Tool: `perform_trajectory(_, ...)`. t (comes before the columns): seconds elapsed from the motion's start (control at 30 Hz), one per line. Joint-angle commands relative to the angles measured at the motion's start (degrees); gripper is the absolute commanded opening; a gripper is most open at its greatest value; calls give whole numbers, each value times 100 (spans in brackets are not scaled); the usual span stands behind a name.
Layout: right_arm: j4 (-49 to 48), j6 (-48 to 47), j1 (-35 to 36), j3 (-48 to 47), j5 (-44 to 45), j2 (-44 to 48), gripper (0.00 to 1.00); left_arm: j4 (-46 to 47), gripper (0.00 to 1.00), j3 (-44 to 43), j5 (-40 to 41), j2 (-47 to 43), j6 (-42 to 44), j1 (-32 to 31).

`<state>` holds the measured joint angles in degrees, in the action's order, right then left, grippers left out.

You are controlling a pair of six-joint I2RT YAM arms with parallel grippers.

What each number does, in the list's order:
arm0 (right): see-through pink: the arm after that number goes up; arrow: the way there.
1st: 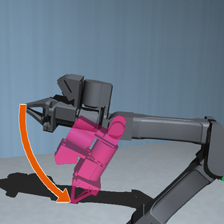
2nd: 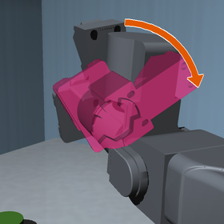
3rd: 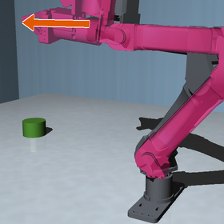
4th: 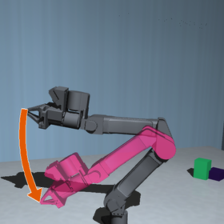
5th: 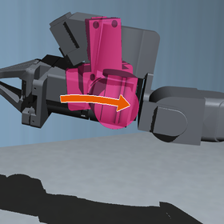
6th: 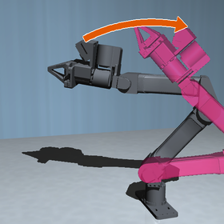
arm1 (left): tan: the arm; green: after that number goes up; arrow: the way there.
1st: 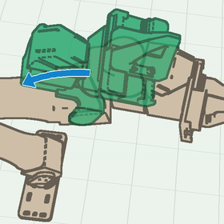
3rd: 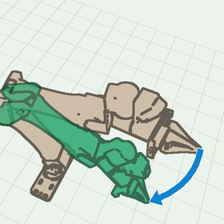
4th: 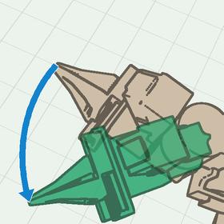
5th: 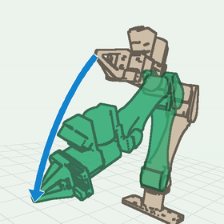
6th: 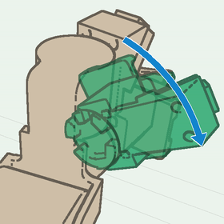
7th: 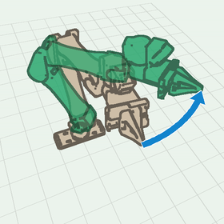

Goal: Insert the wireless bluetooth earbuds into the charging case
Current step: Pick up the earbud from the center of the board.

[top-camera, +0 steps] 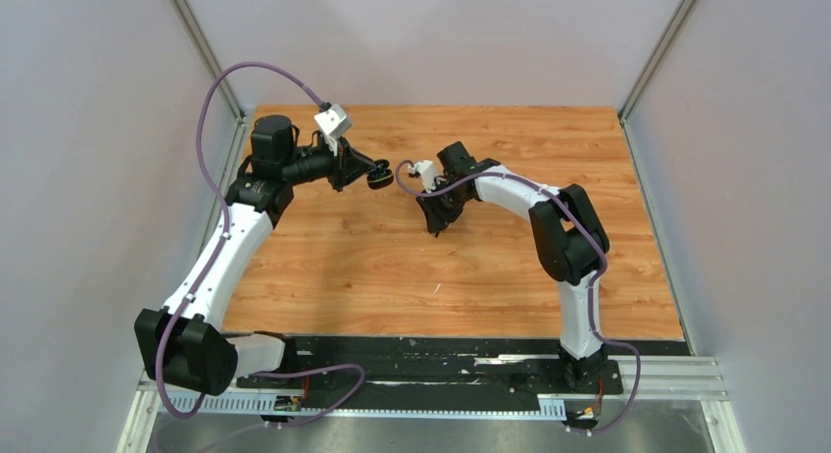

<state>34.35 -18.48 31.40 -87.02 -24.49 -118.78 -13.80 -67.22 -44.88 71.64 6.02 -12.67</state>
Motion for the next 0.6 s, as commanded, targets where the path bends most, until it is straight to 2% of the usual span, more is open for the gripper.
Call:
perform_trajectory(0.0, -200, 44, 42, 26, 127, -34, 36, 276, 0, -1, -46, -155, -82, 27)
perform_trajectory(0.57, -226, -99, 76, 95, 348, -65, 33, 374, 0, 9, -47, -90, -98, 34)
